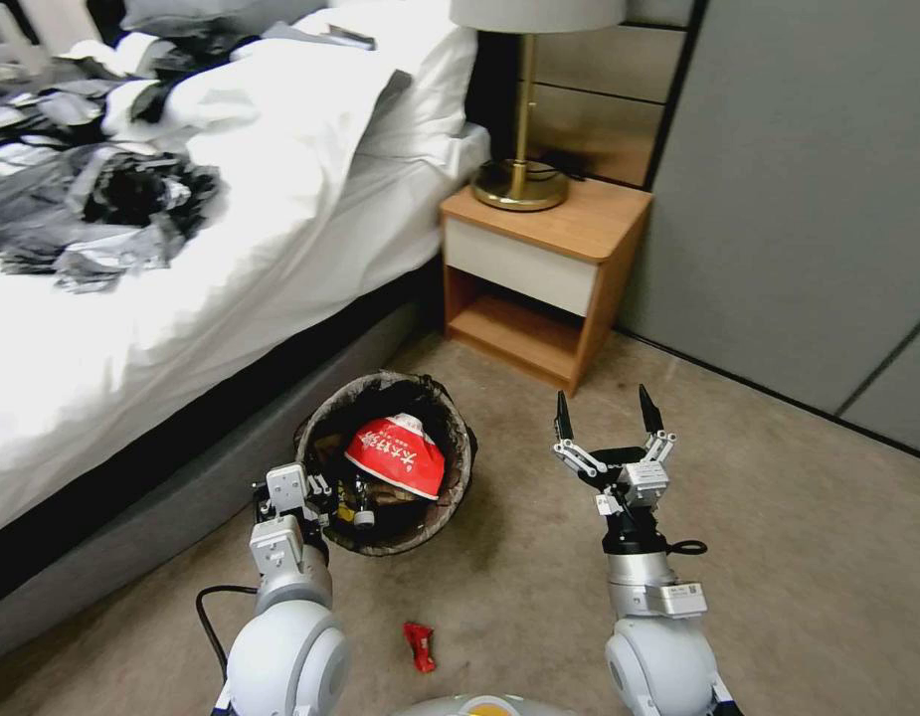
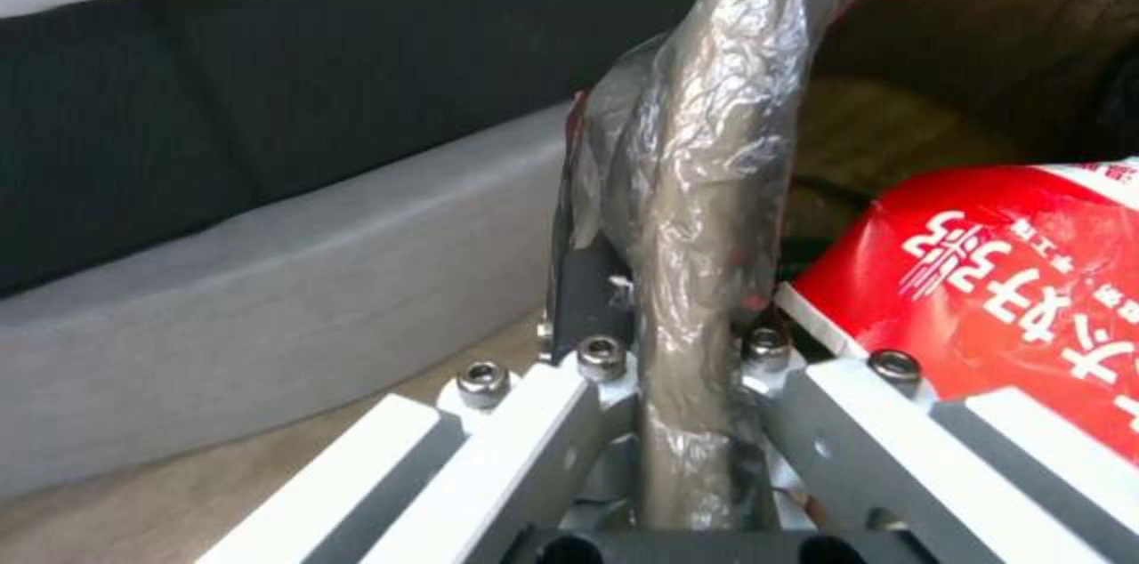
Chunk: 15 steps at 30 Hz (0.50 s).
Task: Pick up the trash bin, then pick up the garbage from the floor and place it into the trash bin.
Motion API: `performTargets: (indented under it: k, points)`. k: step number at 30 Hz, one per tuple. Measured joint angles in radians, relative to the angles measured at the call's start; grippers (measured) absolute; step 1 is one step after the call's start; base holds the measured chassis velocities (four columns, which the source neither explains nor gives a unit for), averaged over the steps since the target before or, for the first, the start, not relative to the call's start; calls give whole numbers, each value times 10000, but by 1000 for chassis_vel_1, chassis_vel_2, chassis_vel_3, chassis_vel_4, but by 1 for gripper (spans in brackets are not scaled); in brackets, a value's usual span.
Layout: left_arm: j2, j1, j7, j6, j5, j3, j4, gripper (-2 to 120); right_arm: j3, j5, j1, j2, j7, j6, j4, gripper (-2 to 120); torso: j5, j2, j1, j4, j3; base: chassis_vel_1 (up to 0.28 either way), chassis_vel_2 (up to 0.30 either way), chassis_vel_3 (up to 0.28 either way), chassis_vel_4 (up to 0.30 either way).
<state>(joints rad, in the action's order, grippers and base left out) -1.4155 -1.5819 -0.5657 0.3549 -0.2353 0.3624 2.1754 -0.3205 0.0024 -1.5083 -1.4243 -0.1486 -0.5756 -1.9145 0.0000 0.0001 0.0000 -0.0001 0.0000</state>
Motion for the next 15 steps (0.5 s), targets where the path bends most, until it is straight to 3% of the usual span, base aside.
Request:
performTargets:
  k: [15]
  points:
    - [-31,-27,3,21,13,9,54,0,176,47,131,4,101,29,19,100,0,0,0,1,0,120,117,125,116]
